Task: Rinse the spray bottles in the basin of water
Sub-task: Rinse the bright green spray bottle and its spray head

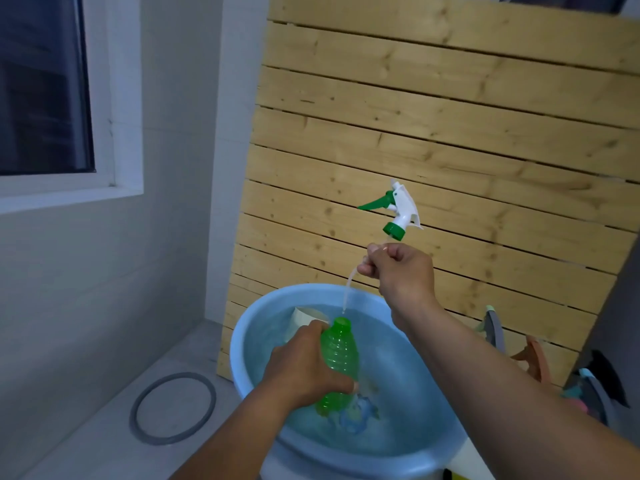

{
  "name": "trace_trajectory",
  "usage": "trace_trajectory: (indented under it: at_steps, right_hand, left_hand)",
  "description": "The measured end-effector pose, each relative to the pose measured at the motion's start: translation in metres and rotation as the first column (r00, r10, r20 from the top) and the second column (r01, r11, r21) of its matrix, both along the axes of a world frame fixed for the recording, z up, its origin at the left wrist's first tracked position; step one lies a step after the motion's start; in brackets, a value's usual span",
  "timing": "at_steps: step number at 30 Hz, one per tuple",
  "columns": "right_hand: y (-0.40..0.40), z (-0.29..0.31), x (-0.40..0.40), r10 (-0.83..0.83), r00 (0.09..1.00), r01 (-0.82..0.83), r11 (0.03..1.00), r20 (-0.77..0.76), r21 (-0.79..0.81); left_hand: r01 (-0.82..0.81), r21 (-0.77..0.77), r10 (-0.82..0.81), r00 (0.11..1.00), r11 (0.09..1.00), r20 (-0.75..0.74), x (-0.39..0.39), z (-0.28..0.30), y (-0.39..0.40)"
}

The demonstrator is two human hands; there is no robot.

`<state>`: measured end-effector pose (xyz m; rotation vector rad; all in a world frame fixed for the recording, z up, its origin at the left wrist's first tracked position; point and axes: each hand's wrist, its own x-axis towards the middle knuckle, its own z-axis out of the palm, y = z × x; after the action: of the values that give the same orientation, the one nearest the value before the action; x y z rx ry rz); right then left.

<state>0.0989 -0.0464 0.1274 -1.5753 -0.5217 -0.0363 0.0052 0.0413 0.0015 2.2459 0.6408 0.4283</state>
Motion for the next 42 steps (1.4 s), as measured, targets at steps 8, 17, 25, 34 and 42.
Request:
trace_trajectory:
  at_steps: [8, 17, 25, 34, 42]
  right_hand:
    - [-0.004, -0.035, -0.008, 0.087, 0.996, -0.086, 0.995, 0.028, -0.048]
    - [-0.012, -0.072, -0.014, 0.117, 0.993, -0.117, 0.973, -0.012, -0.199]
    - [-0.012, -0.073, -0.019, 0.079, 0.995, -0.094, 0.962, -0.065, -0.257]
    - [-0.021, -0.07, -0.018, 0.228, 0.972, -0.233, 0.94, -0.048, -0.249]
    - [-0.029, -0.075, -0.013, 0.342, 0.938, -0.343, 0.902, -0.05, -0.261]
  left_hand:
    - [-0.027, -0.015, 0.028, 0.999, 1.0, 0.021, 0.001, 0.0, 0.002]
    - [-0.049, -0.039, 0.05, 0.998, 0.998, 0.034, 0.001, 0.001, 0.002]
    - [-0.011, -0.041, 0.013, 0.999, 0.999, 0.033, 0.0, 0.002, 0.002]
    - [0.008, -0.068, -0.004, 0.998, 0.998, 0.055, -0.001, 0.002, 0.002]
    - [0.022, -0.066, -0.018, 0.998, 0.998, 0.064, -0.002, 0.001, 0.001]
